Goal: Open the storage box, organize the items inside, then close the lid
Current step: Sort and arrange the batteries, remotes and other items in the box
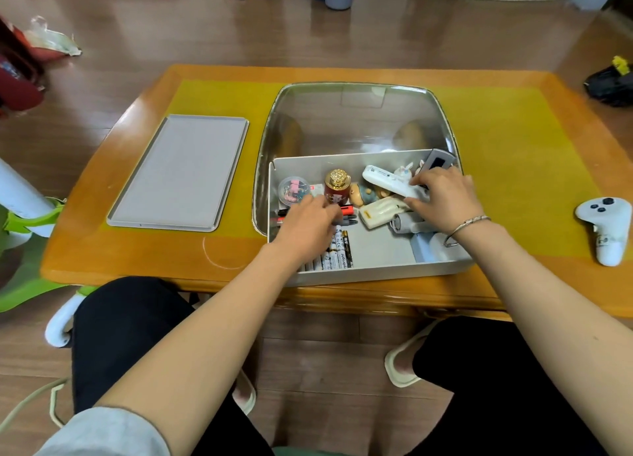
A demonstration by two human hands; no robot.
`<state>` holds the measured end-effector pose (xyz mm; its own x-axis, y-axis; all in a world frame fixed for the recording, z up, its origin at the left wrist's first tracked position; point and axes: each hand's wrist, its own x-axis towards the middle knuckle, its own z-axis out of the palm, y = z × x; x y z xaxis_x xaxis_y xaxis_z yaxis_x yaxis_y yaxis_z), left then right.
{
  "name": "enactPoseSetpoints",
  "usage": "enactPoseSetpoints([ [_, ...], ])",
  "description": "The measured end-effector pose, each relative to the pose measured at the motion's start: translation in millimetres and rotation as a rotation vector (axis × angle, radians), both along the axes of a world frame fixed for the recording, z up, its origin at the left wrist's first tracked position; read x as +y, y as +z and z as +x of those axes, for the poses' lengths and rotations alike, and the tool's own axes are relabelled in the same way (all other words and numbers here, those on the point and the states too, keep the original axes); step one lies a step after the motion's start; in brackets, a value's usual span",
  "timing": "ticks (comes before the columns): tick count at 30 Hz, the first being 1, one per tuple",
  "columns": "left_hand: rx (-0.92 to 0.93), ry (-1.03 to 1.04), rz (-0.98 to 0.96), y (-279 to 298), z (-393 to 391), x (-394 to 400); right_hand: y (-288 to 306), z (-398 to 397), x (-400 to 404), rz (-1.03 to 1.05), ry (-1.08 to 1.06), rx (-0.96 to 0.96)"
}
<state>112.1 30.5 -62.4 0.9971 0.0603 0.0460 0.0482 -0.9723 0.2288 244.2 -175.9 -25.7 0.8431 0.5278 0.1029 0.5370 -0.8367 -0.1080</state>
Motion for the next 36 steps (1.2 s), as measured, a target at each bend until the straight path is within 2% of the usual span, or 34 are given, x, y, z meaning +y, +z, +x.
enactPoseSetpoints([
  [3,0.137,-0.178,-0.020,0,-1,-7,-2,1,0,-0.023,0.003,-0.009],
  [8,0.137,-0.235,0.092,-4,3,-15,-6,4,6,-0.078,-0.017,-0.041],
  [12,0.145,-0.227,0.092,-3,5,-17,-5,7,14,-0.129,0.003,-0.058],
  [18,0.146,-0.183,0.008,-4,1,-14,-4,7,17,-0.151,0.017,-0.061],
  [22,0.026,-0.082,-0.140,5,-5,-11,-6,5,15,-0.105,-0.003,-0.109],
  [26,-0.096,0.055,-0.121,5,-21,-5,-8,5,13,-0.114,-0.043,-0.115],
  [29,-0.189,0.191,-0.098,1,-33,-3,-8,5,10,-0.039,-0.043,-0.133],
  [36,-0.177,0.184,-0.147,3,-36,-5,-4,4,-3,0.258,0.018,-0.198],
])
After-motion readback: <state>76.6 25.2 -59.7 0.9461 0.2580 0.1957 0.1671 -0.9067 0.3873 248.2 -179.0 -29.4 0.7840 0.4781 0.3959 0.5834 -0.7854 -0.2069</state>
